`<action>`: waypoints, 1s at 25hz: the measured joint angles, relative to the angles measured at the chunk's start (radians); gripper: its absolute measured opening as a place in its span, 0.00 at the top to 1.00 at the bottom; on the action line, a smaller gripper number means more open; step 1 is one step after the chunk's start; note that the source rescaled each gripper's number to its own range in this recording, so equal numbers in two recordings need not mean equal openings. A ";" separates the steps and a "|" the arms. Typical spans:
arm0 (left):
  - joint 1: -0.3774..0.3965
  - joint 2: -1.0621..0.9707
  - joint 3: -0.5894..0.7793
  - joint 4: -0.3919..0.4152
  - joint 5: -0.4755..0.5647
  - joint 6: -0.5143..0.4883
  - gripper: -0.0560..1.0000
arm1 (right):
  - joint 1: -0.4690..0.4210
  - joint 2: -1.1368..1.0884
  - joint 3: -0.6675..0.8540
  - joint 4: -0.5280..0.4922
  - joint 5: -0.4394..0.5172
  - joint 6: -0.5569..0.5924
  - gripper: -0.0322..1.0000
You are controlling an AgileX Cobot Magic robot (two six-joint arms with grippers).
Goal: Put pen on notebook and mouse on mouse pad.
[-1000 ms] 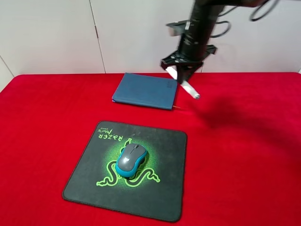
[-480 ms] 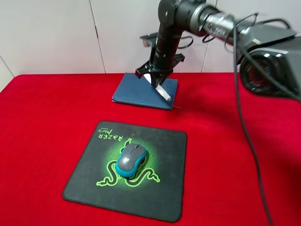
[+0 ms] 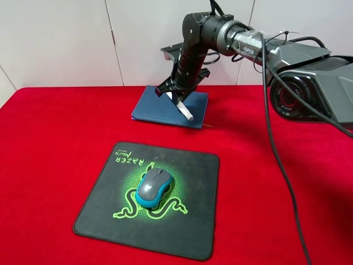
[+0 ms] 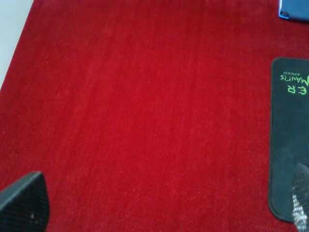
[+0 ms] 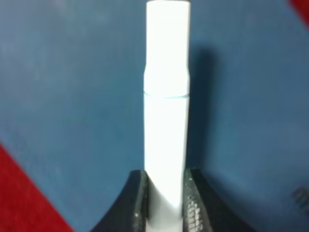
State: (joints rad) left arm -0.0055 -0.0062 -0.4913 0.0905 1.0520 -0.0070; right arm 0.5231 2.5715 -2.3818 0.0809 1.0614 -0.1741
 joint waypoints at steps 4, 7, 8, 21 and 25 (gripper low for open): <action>0.000 0.000 0.000 0.000 0.000 0.000 0.00 | 0.000 0.000 0.000 0.000 -0.029 0.000 0.97; 0.000 0.000 0.000 0.000 0.000 0.000 0.00 | 0.000 0.000 0.000 0.000 -0.034 0.000 0.97; 0.000 0.000 0.000 0.000 0.000 0.000 0.00 | 0.000 0.000 0.000 0.000 -0.035 0.000 0.97; 0.000 0.000 0.000 0.000 0.000 0.000 0.00 | 0.000 0.000 0.000 -0.015 -0.036 0.005 0.22; 0.000 0.000 0.000 0.000 0.000 0.000 0.00 | 0.000 0.000 0.000 -0.015 -0.036 0.007 0.03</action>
State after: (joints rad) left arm -0.0055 -0.0062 -0.4913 0.0905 1.0520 -0.0070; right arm 0.5231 2.5715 -2.3818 0.0662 1.0255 -0.1669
